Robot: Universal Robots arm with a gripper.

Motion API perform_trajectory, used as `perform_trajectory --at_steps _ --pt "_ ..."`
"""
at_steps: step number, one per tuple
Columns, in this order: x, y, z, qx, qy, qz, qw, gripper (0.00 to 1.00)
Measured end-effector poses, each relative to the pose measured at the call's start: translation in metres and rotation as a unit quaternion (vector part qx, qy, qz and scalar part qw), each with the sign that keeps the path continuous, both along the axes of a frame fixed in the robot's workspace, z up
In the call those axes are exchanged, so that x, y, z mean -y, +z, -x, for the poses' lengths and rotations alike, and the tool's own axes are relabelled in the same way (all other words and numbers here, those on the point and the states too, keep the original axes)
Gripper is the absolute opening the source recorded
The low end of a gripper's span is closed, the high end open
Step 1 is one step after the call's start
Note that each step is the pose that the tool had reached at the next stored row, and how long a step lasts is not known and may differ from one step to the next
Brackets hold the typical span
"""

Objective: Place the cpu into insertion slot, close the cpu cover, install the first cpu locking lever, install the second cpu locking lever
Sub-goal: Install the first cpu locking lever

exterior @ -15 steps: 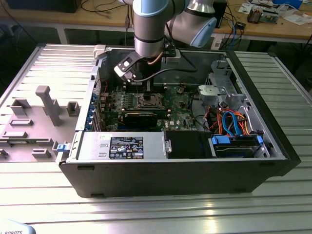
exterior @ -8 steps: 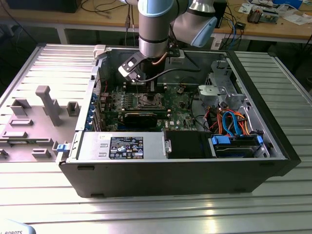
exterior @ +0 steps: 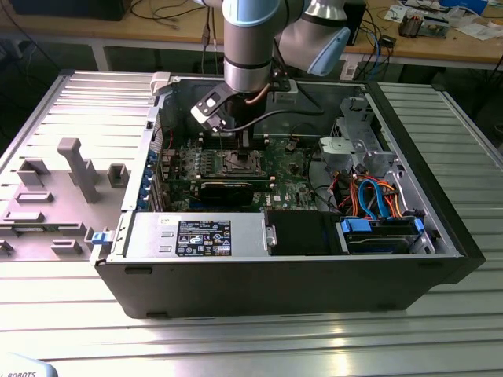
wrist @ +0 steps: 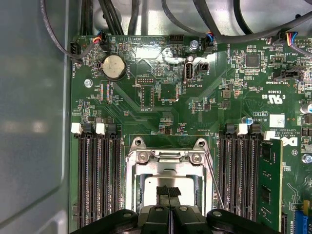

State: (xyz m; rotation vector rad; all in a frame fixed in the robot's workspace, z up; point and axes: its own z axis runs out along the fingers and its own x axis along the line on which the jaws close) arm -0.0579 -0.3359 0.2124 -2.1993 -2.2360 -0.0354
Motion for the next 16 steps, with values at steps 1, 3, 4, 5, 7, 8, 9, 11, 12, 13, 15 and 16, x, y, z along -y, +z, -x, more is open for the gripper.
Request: perform_trajectory --at_steps 1,3,4,5,7,8,9,11,12,13,15,16 --pt "0.0000 0.0008 0.0000 0.0000 0.000 0.0000 1.00000 0.11" --pt "0.0000 0.0021 0.0000 0.0000 0.000 0.0000 1.00000 0.11" --pt "0.0000 0.0036 0.0000 0.0000 0.000 0.0000 1.00000 0.11" --pt "0.0000 0.0055 0.0000 0.0000 0.000 0.0000 1.00000 0.11" --pt "0.0000 0.0093 0.0000 0.0000 0.000 -0.0001 1.00000 0.11" --pt "0.0000 0.0109 0.0000 0.0000 0.000 0.0000 1.00000 0.11" --pt "0.0000 0.0130 0.0000 -0.0001 0.000 0.0000 1.00000 0.11" --pt "0.0000 0.0177 0.0000 -0.0001 0.000 0.0000 1.00000 0.11" --pt "0.0000 0.0198 0.0000 -0.0001 0.000 0.0000 1.00000 0.11" --pt "0.0000 0.0224 0.0000 -0.0002 0.000 0.0000 1.00000 0.11" --pt "0.0000 0.0274 0.0000 -0.0003 0.000 0.0000 1.00000 0.11" --pt "0.0000 0.0306 0.0000 -0.0003 0.000 0.0000 1.00000 0.11"
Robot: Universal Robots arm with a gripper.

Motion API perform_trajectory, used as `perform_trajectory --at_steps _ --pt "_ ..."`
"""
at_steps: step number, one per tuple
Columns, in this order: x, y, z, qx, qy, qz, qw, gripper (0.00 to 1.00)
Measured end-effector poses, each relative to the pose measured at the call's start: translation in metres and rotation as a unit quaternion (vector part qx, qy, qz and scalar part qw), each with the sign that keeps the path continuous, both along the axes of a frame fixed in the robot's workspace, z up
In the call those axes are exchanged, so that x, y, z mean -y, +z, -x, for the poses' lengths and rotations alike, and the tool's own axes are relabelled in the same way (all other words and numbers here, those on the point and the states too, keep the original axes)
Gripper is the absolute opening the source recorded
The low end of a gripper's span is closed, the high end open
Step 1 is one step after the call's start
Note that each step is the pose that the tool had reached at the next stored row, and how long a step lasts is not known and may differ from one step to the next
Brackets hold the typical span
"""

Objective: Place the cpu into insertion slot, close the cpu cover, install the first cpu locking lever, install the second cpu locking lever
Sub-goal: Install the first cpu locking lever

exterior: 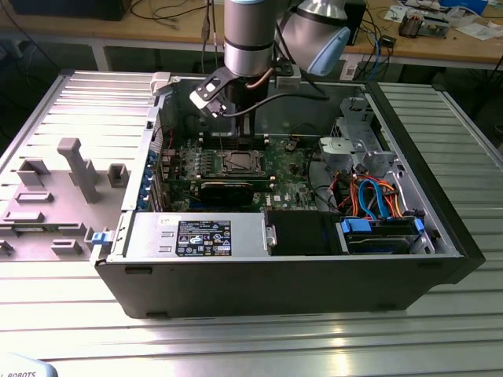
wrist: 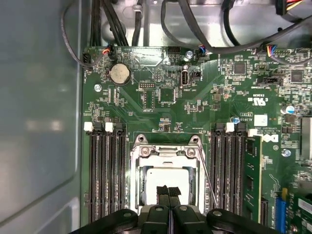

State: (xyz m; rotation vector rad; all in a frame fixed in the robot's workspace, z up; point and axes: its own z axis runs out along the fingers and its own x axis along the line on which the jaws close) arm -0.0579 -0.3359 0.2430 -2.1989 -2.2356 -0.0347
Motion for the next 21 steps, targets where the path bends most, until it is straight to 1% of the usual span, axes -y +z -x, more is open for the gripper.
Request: perform_trajectory --at_steps 5,10,12,21 --pt "0.0000 0.0133 0.0000 -0.0005 0.000 0.0000 1.00000 0.11" --pt "0.0000 0.0224 0.0000 -0.0010 0.000 0.0000 1.00000 0.11" --pt "0.0000 0.0238 0.0000 -0.0010 0.000 0.0000 1.00000 0.11" --pt "0.0000 0.0243 0.0000 -0.0011 0.000 0.0000 1.00000 0.11"
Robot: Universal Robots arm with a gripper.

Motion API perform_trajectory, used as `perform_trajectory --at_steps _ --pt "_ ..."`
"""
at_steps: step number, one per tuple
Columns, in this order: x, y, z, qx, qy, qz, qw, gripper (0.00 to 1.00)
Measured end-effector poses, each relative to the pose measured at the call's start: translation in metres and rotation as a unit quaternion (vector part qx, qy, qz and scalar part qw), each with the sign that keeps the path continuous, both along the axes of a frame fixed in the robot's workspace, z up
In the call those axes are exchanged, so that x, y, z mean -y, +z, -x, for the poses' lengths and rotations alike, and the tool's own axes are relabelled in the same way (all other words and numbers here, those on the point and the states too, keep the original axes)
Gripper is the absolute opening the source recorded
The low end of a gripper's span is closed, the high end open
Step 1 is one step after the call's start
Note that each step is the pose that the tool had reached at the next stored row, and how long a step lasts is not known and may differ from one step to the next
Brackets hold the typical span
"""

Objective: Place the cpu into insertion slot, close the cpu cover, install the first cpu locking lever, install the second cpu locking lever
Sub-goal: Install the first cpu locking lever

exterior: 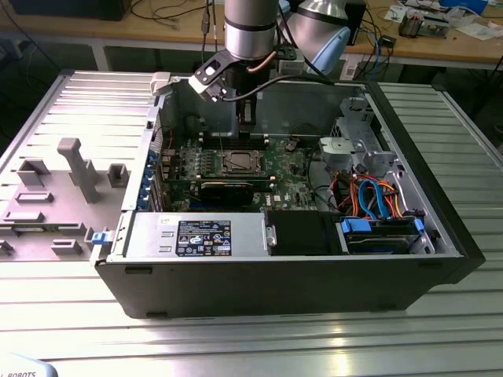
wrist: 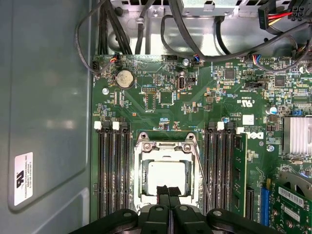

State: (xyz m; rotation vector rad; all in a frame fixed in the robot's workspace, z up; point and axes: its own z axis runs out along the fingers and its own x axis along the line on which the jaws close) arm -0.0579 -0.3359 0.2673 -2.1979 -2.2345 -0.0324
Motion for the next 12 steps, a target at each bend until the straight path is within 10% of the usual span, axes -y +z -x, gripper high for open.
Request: perform_trajectory --at_steps 12 --pt "0.0000 0.0000 0.0000 0.0000 -0.050 0.0000 0.99873 0.11"
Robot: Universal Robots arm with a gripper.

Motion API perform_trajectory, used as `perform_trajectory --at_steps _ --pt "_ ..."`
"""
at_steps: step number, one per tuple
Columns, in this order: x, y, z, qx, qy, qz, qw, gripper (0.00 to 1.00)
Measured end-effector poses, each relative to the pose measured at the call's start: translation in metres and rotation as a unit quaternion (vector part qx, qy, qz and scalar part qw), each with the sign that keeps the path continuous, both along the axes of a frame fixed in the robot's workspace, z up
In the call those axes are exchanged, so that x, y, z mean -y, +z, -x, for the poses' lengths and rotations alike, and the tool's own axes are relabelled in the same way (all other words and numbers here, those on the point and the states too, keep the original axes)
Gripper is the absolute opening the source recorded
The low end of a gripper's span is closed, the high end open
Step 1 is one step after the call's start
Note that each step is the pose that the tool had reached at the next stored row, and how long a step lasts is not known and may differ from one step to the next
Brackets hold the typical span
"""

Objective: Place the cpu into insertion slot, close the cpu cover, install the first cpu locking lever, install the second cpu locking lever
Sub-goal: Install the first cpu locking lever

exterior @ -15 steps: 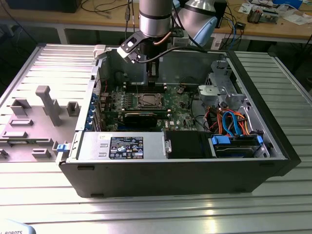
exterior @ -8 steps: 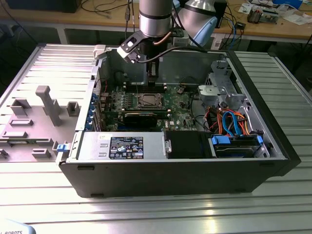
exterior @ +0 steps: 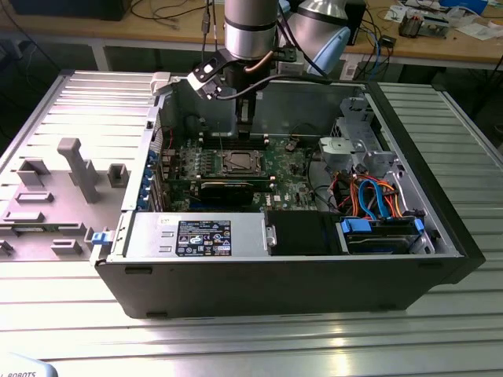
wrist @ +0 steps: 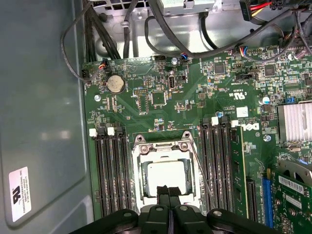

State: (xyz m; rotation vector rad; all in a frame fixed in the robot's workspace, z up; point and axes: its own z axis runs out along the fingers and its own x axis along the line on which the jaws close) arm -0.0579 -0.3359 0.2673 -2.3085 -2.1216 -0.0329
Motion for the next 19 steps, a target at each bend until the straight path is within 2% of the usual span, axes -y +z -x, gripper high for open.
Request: perform_trajectory --at_steps 15,19 --pt "0.0001 0.0000 0.0031 0.0000 -0.002 0.0000 1.00000 0.11" --pt "0.0001 -0.0002 0.0031 0.0000 -0.012 0.0001 0.99993 0.11"
